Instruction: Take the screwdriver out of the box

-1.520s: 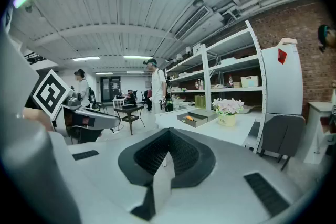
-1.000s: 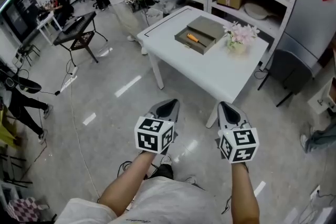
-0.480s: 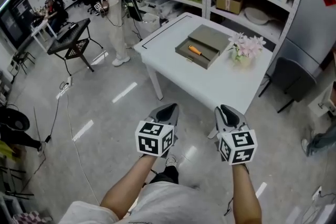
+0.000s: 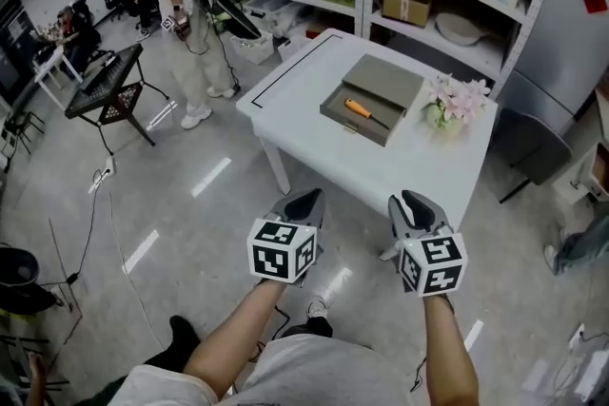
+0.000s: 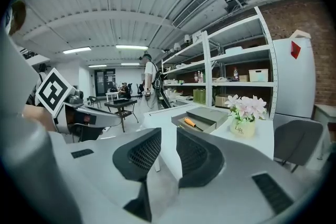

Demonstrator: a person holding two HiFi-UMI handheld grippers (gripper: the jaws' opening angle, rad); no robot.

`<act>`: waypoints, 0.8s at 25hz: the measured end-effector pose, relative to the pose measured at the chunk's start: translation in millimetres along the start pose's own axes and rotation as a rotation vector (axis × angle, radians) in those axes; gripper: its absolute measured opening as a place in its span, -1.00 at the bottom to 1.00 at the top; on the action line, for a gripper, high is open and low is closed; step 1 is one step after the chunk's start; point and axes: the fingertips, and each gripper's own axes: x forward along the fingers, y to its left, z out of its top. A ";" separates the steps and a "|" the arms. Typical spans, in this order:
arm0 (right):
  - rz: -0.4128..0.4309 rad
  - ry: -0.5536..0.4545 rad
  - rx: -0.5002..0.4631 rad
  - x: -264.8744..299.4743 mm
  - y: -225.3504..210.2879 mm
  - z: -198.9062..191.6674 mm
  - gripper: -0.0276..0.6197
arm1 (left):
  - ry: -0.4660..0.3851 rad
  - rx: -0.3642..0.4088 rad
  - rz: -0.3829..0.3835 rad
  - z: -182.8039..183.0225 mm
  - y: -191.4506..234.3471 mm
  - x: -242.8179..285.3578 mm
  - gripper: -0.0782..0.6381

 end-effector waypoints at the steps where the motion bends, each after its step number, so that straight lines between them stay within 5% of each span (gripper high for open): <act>1: -0.004 0.003 -0.002 5.4 1.2 1.9 -0.62 | 0.001 0.001 -0.008 2.1 5.2 2.7 -0.77; 20: -0.009 0.023 -0.002 92.3 1.0 39.5 -0.45 | 0.006 0.030 -0.066 36.0 80.4 45.5 -0.77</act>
